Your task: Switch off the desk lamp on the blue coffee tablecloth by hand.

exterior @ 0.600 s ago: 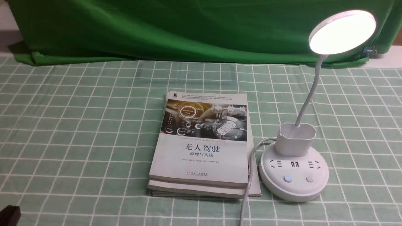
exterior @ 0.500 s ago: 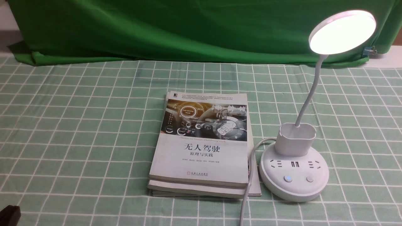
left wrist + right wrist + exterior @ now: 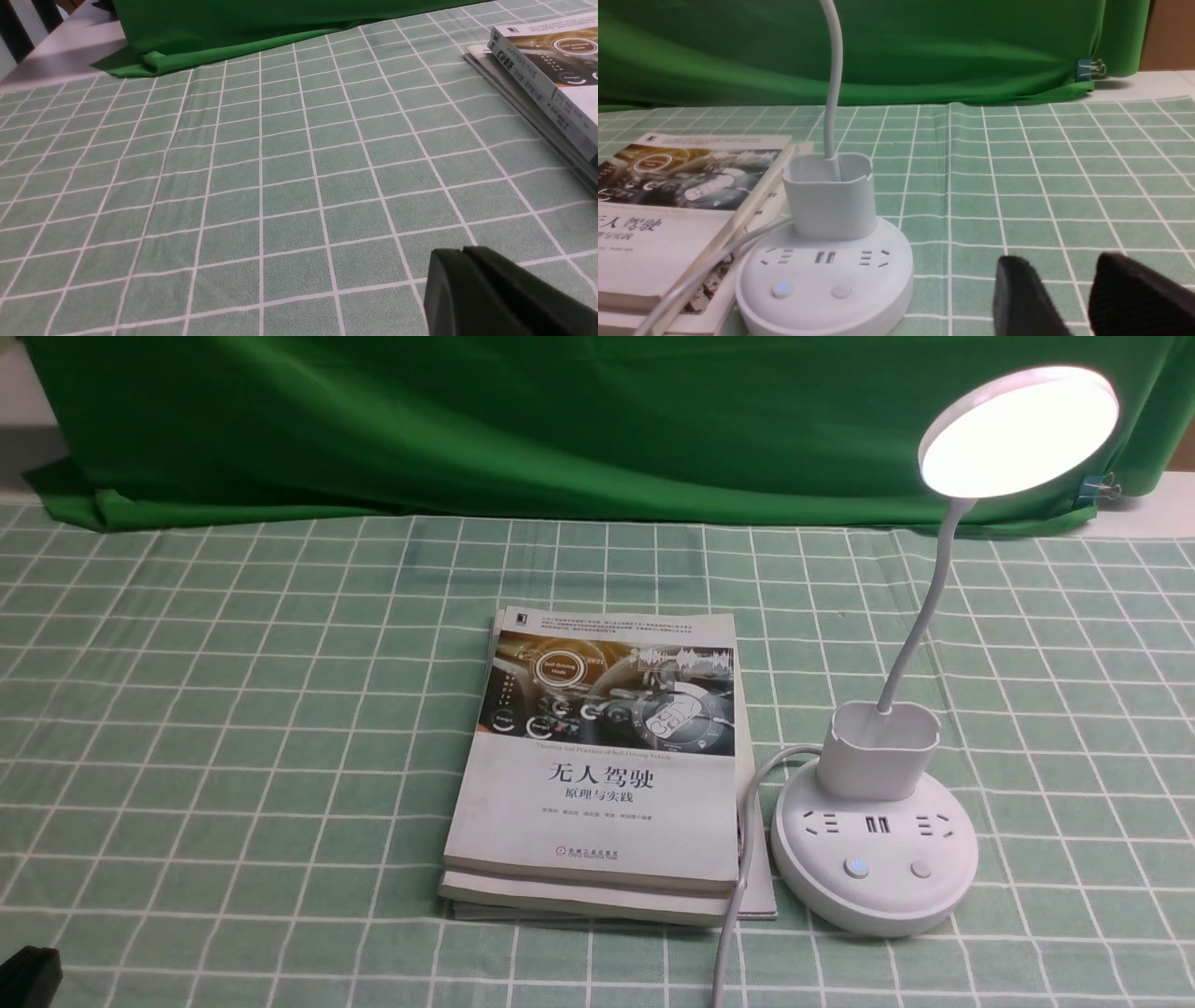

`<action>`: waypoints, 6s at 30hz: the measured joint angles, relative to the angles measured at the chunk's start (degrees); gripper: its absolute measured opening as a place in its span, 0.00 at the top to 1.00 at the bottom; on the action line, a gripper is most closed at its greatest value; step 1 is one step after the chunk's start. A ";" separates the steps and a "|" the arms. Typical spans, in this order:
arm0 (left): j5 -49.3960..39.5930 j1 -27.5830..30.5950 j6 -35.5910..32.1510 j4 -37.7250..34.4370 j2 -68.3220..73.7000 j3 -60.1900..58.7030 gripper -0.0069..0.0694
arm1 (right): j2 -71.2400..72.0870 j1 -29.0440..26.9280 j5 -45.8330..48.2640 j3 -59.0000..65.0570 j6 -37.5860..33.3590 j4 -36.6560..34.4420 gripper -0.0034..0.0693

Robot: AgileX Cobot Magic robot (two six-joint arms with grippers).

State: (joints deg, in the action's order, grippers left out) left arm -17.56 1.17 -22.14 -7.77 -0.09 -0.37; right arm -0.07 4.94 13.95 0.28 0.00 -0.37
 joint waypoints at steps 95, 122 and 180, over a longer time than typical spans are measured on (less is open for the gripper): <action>0.00 0.00 0.00 0.00 0.00 0.00 0.91 | -95.28 13.88 28.86 -56.66 -2.34 -5.19 0.90; 0.00 0.00 0.00 0.00 0.00 0.00 0.91 | -73.24 14.58 31.57 -49.05 -0.35 -5.31 0.90; 0.02 0.00 0.00 0.00 0.00 0.00 0.91 | -0.02 -1.64 0.07 0.00 -2.73 -0.69 0.86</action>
State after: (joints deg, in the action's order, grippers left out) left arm -17.53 1.17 -22.14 -7.77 -0.09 -0.37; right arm -0.08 3.30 14.02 0.28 -2.74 -1.07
